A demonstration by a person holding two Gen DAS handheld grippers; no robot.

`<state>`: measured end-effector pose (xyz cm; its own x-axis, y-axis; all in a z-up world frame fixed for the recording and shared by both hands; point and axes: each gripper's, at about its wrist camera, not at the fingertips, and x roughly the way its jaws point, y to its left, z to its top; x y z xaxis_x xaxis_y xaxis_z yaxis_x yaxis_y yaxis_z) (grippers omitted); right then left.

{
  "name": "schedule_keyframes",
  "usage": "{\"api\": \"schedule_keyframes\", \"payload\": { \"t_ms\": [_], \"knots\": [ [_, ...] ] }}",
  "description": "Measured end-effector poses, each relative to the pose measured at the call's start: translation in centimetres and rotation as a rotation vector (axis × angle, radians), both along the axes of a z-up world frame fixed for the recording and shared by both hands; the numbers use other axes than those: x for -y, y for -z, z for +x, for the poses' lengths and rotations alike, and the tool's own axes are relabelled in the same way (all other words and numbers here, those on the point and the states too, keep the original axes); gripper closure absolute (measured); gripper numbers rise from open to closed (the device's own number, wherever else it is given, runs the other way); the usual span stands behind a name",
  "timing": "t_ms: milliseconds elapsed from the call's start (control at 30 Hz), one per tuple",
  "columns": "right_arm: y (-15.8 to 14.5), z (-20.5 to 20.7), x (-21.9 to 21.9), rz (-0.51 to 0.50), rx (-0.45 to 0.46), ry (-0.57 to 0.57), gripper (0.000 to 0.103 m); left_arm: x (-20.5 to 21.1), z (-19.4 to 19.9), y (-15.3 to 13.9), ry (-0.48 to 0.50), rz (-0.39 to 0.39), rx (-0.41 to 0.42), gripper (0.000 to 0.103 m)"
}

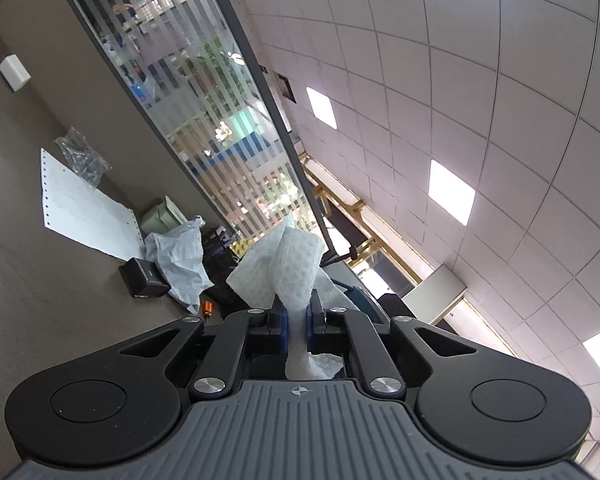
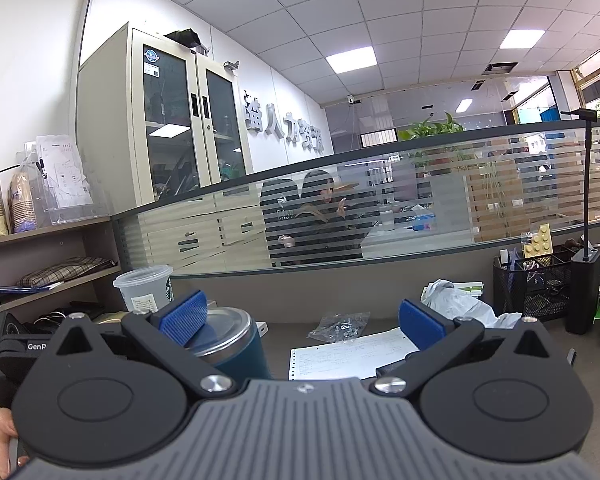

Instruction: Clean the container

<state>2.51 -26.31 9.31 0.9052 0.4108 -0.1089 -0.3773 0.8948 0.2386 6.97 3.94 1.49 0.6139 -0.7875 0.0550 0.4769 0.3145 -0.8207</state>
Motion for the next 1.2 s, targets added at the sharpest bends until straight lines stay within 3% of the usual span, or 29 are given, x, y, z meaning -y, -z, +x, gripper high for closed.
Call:
{"api": "schedule_keyframes", "payload": {
  "t_ms": [567,1200],
  "knots": [
    [0.2,0.1,0.0,0.001,0.001,0.006,0.000,-0.4,-1.6,0.5,0.040,0.011,-0.014,0.093],
    [0.2,-0.1,0.1,0.003,0.002,0.006,0.000,0.2,-3.1,-0.4,0.099,0.115,0.026,0.091]
  ]
}}
